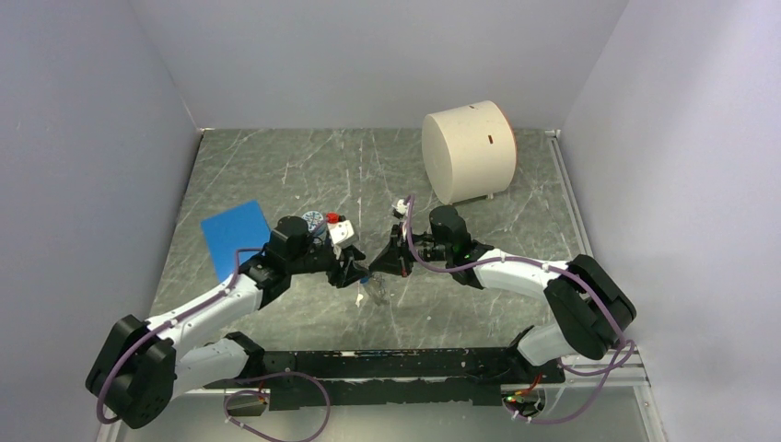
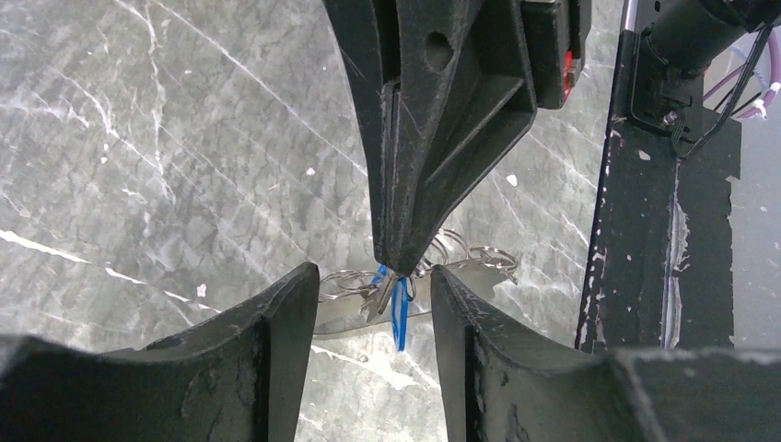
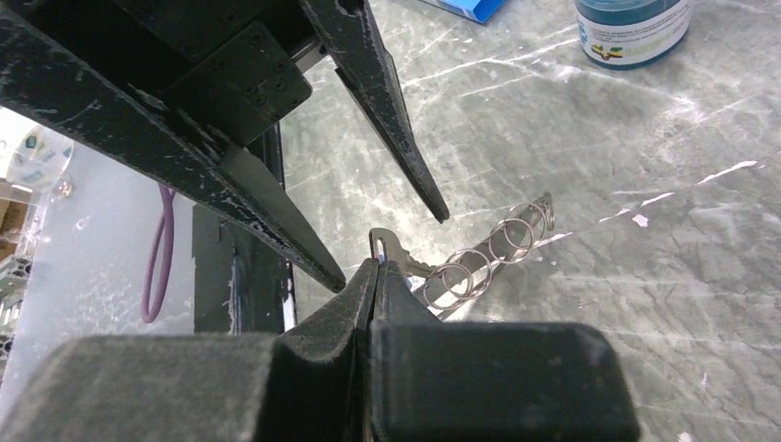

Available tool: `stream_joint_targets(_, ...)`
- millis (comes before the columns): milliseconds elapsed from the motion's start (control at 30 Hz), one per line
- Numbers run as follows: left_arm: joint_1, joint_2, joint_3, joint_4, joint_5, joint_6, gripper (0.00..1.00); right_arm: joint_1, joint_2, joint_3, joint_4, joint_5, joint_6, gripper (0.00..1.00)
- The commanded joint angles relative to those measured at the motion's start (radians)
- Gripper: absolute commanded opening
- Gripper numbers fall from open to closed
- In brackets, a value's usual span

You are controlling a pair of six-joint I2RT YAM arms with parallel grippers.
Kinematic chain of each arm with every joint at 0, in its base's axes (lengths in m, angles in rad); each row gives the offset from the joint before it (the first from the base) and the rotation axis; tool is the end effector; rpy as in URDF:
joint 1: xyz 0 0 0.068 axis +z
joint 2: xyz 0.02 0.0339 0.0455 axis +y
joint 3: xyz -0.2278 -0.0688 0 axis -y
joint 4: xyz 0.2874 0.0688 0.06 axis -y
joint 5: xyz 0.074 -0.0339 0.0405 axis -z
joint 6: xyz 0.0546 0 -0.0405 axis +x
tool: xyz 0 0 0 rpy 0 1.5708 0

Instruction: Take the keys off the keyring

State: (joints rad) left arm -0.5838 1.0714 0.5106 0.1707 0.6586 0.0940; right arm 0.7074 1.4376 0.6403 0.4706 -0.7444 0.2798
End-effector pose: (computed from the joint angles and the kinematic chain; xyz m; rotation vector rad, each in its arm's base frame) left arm 0.2274 -0.1903 0.1669 1.0679 1.6883 -0.9620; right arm 0.2356 0.2501 0.1389 -0.9580 1.8103 1.3481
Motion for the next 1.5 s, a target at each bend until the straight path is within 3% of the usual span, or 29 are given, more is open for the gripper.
stream_joint_targets(0,-0.001,0.011,0.009,-0.001,0.023,0.017,0.52,-0.006,-0.025,0.044,0.054,-0.049,-0.021,0.0)
stream_joint_targets(133,-0.008,0.004,-0.002,0.0,0.0,0.03,0.46,-0.009,-0.022,0.045,0.056,-0.054,-0.02,0.0)
stream_joint_targets(267,-0.019,0.011,-0.002,-0.014,-0.002,0.045,0.27,-0.011,-0.02,0.044,0.059,-0.063,-0.018,0.0)
stream_joint_targets(600,-0.051,0.014,0.006,-0.037,-0.034,0.055,0.29,-0.014,-0.017,0.045,0.073,-0.084,-0.008,0.0)
stream_joint_targets(1100,-0.051,0.024,0.015,-0.028,-0.005,0.049,0.24,-0.014,0.001,0.048,0.104,-0.146,0.007,0.0)
stream_joint_targets(1333,-0.051,-0.009,0.009,-0.016,0.009,0.03,0.06,-0.014,0.0,0.049,0.093,-0.134,0.001,0.0)
stream_joint_targets(1467,-0.05,-0.001,0.01,-0.027,0.022,0.021,0.02,-0.016,-0.008,0.049,0.079,-0.107,0.0,0.0)
